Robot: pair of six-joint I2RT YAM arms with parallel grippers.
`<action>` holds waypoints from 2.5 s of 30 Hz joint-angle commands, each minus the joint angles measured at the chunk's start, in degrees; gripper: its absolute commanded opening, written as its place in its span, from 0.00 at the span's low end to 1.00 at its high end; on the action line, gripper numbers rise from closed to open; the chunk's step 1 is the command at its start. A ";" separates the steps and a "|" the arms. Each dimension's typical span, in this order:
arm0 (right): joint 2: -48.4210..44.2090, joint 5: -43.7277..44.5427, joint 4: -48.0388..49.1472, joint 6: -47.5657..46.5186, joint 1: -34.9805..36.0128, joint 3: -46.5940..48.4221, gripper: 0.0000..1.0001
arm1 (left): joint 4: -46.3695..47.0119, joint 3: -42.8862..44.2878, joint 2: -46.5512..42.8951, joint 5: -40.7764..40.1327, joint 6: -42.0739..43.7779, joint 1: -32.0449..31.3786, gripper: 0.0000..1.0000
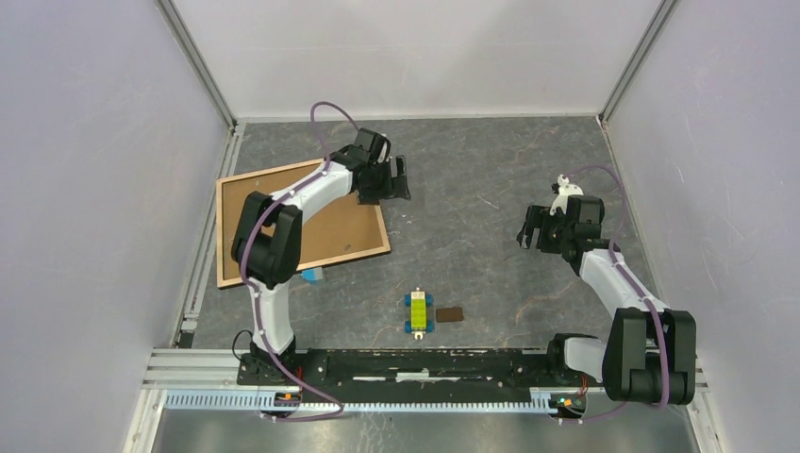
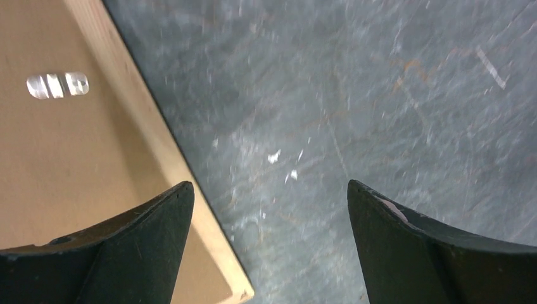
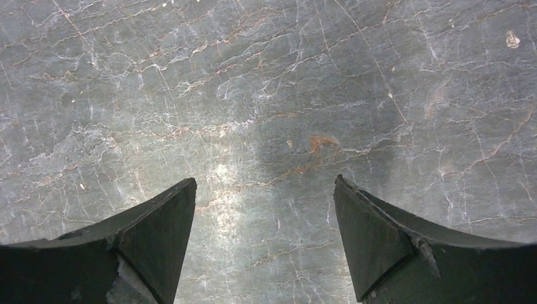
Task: Put the photo into the frame
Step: Turn over the photo frame item on the photo frame, then move the photo frame to the center of the board.
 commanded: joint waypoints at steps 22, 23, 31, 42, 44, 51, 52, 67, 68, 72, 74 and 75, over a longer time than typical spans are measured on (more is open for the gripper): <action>2.04 1.18 1.13 -0.96 0.72 0.98 0.85 | -2.01 20.43 14.35 -2.32 -2.41 5.07 0.98; 2.05 1.14 1.12 -0.96 0.72 0.98 0.85 | -2.80 20.36 14.36 -3.38 -2.67 5.06 0.98; 1.98 1.21 1.28 -0.99 0.89 0.91 0.85 | -7.80 21.21 16.08 -11.59 -6.66 5.06 1.00; 1.87 1.48 1.04 -1.13 1.07 0.74 0.85 | -5.33 18.32 13.00 -7.93 -5.42 4.86 1.00; 1.63 1.58 1.17 -1.09 1.15 0.61 0.85 | -3.24 16.15 11.09 -7.42 -5.62 4.95 1.00; 1.18 1.63 0.89 -1.01 1.50 0.60 0.85 | -3.44 16.06 13.58 -0.67 -7.37 3.45 0.99; 1.01 1.73 0.86 -1.09 1.51 0.68 0.85 | -3.37 15.87 13.73 -0.75 -7.43 2.63 0.99; 1.28 3.15 -1.40 0.16 3.08 2.40 0.98 | -2.56 38.84 27.97 12.38 -9.20 -11.49 1.00; 1.33 3.87 -1.72 0.53 3.05 2.66 0.98 | -2.73 42.11 29.46 14.57 -9.76 -12.08 1.00; 1.62 4.74 -2.13 1.08 3.02 3.90 0.98 | -4.43 50.11 31.22 19.01 -8.48 -13.52 1.00; 1.85 5.12 -1.93 0.97 3.07 4.61 0.98 | -5.73 48.43 27.43 18.83 -5.70 -13.14 1.00; 2.06 5.92 -1.95 1.00 3.06 5.15 0.98 | -5.89 46.03 24.36 18.90 -3.63 -12.86 1.00</action>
